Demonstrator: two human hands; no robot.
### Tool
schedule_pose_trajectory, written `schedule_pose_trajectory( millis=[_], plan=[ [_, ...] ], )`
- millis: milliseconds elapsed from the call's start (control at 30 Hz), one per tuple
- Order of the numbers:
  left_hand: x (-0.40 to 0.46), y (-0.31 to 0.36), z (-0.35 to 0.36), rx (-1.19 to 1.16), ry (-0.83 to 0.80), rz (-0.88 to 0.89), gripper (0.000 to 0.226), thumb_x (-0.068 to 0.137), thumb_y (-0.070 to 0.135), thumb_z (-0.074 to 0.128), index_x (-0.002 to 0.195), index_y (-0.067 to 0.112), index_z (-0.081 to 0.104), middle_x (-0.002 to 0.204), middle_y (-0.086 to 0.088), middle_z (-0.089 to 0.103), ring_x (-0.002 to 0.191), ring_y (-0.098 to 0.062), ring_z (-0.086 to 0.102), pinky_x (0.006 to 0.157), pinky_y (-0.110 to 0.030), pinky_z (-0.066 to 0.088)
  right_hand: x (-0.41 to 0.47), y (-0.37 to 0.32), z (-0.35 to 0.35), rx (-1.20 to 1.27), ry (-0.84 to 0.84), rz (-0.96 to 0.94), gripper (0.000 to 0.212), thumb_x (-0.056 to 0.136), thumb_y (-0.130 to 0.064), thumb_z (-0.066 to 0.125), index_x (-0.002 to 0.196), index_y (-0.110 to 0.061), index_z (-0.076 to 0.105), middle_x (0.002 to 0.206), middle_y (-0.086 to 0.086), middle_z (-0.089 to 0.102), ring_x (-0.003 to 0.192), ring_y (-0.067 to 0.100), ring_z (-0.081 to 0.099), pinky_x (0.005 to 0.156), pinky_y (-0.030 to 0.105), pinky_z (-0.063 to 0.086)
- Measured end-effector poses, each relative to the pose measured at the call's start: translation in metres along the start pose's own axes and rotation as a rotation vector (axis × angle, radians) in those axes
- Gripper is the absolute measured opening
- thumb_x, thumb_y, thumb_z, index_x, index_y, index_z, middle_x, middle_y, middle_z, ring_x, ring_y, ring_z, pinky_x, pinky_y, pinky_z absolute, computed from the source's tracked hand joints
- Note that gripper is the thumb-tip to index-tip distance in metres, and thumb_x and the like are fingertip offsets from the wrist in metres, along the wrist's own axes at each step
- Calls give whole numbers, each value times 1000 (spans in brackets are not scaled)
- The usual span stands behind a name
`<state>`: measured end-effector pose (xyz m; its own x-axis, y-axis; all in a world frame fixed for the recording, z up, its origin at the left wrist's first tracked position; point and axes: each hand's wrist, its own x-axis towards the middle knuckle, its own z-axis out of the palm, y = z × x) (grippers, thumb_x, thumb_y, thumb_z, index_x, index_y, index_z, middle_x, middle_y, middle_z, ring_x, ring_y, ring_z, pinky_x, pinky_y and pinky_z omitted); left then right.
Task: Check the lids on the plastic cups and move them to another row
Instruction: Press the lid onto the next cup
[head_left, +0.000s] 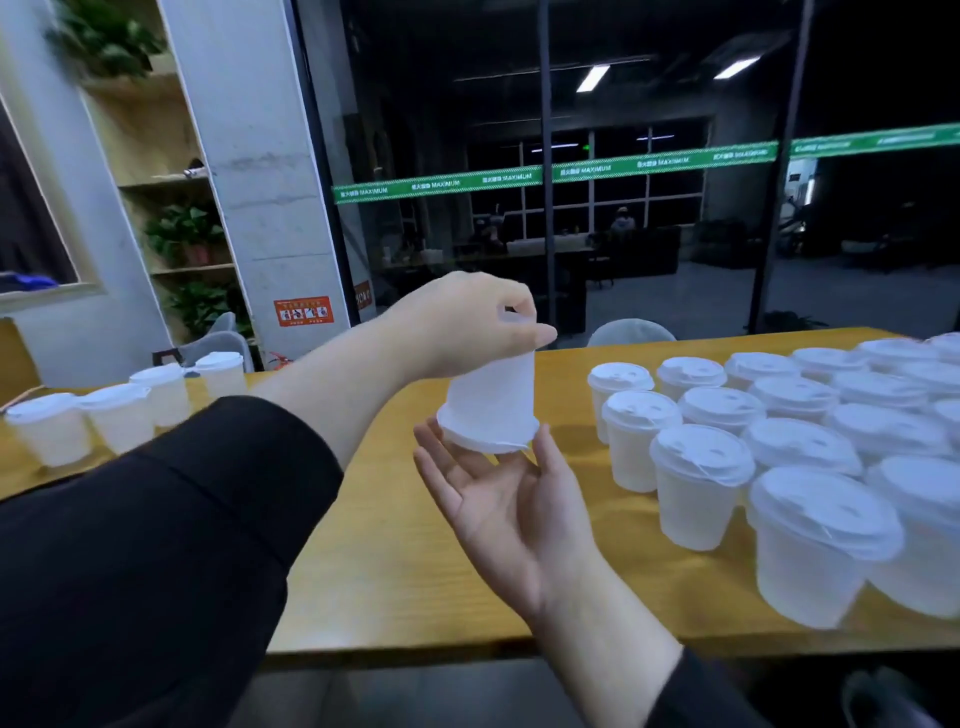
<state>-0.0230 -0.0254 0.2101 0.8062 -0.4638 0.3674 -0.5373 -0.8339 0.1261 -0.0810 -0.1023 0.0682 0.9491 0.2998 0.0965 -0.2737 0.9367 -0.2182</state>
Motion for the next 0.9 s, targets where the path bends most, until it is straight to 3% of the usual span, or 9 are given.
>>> schedule_pose_trajectory(
  millis=[200,400,500,600,700,767,900],
  plan=[
    [-18,20,-1,-88,54,11,29,97,58,55,105,32,65,96,9,62,88,-10,59,66,-31,45,-30,-9,2,-75,65,-14,63,103,-58,44,144,-11,53,135,32,60,116,49,66,89,57,59],
    [-37,-12,36,-450,418,-66,28,95,56,51,99,30,63,87,6,64,84,-13,59,68,-36,44,-23,-34,18,-288,210,-31,65,94,-56,65,132,-4,59,128,33,58,107,48,70,83,52,62],
    [-48,-37,68,-685,503,-171,20,104,48,49,104,32,62,92,7,65,82,-13,62,70,-40,54,-2,-47,28,-498,340,-78,52,93,-47,70,124,-6,62,124,26,59,101,41,68,79,49,64],
    [-54,-57,99,-895,378,-321,25,109,42,45,120,30,64,113,5,67,100,-13,66,88,-41,60,28,-58,35,-844,454,-177,44,88,-44,77,119,-13,67,117,14,68,98,34,71,72,42,64],
    [-49,-68,125,-1243,171,-458,33,112,39,39,126,28,66,124,1,72,112,-20,68,101,-43,55,58,-66,35,-1389,466,-256,63,80,-53,79,126,-17,54,130,5,62,102,24,68,68,37,63],
    [-39,-73,139,-1550,59,-577,48,110,54,33,130,25,66,128,-1,72,122,-26,66,112,-50,44,74,-70,32,-1671,452,-290,83,85,-52,76,151,-18,40,130,-1,52,95,14,59,79,39,61],
    [-14,-82,162,-1573,13,-677,66,104,69,23,135,28,65,130,-1,62,144,-26,44,121,-53,26,110,-89,14,-2014,483,-225,86,87,-53,73,153,-14,36,122,1,51,98,21,59,89,45,59]
  ],
)
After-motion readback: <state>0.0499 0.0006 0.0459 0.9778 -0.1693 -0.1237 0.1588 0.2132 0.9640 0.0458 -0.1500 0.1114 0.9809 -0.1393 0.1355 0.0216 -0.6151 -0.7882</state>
